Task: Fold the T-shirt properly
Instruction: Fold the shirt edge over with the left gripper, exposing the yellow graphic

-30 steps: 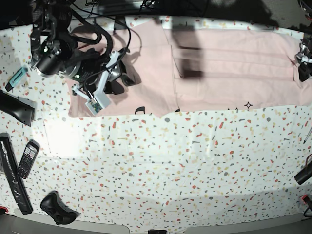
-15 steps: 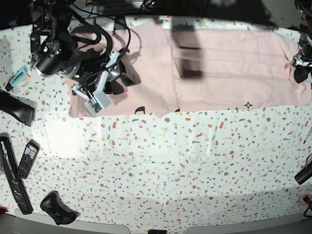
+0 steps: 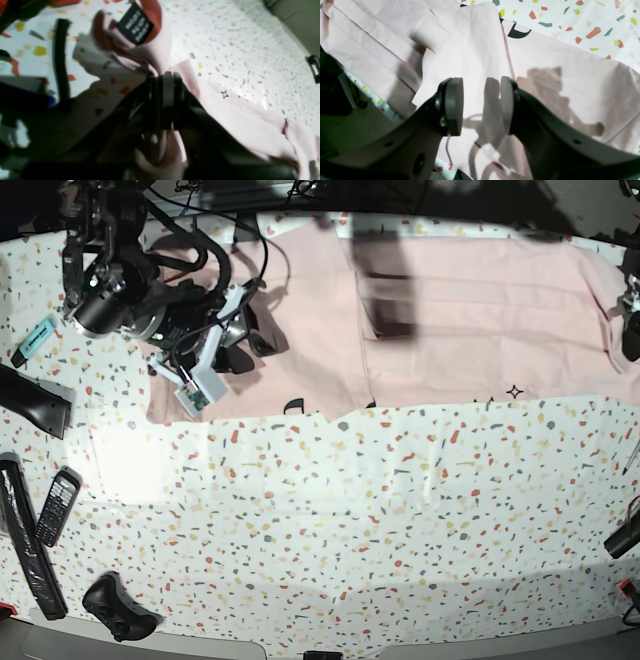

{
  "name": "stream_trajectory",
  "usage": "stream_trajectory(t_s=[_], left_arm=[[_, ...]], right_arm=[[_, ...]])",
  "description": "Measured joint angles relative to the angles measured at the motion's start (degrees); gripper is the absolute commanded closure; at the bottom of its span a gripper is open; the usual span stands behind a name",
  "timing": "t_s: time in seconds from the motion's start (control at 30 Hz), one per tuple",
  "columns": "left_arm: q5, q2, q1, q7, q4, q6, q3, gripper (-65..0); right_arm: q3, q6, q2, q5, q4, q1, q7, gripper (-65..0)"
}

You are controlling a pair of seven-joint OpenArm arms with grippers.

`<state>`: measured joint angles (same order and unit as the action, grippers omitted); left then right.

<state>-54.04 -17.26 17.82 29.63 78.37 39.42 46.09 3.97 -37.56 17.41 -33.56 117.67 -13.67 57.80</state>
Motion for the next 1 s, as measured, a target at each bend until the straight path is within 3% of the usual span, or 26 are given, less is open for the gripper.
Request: stream_trajectory(t_s=[0.17,0.4,0.5,0.77,0.87,1.0], left_arm=[[-0.2,6.6,2.4,1.1,8.0,-0.1,0.0,0.0],[-11.1,14.7,3.4,15.7,18.8,0.0,0.0,0.0],[-13.3,17.4,3.6,18.5,21.8,0.0,-0.2,0.0],[-11.0,18.2,7.5,16.7,23.0,0.0,-14.2,0.0],[-9.1,18.3,8.0,13.6,23.0,0.0,-19.1,0.0],[-3.8,18.4,8.0,10.3,23.0,-0.2,-24.5,0.0]], right_arm=[[0.0,0.0,0.0,0.0,0.0,0.0,0.0,-23.7],[0.0,0.0,0.0,6.4,0.0,1.6,-0.1,-23.7],[0.0,0.0,0.0,6.7,0.0,2.9,-1.0,-23.7],[0.4,0.3,0.0,8.5,0.0,5.2,-1.8,-23.7],[3.0,2.6,0.1,13.9,0.0,5.9,-2.9,-23.7],[9.4,5.4,2.2,16.0,0.0,6.2,-3.2,-23.7]])
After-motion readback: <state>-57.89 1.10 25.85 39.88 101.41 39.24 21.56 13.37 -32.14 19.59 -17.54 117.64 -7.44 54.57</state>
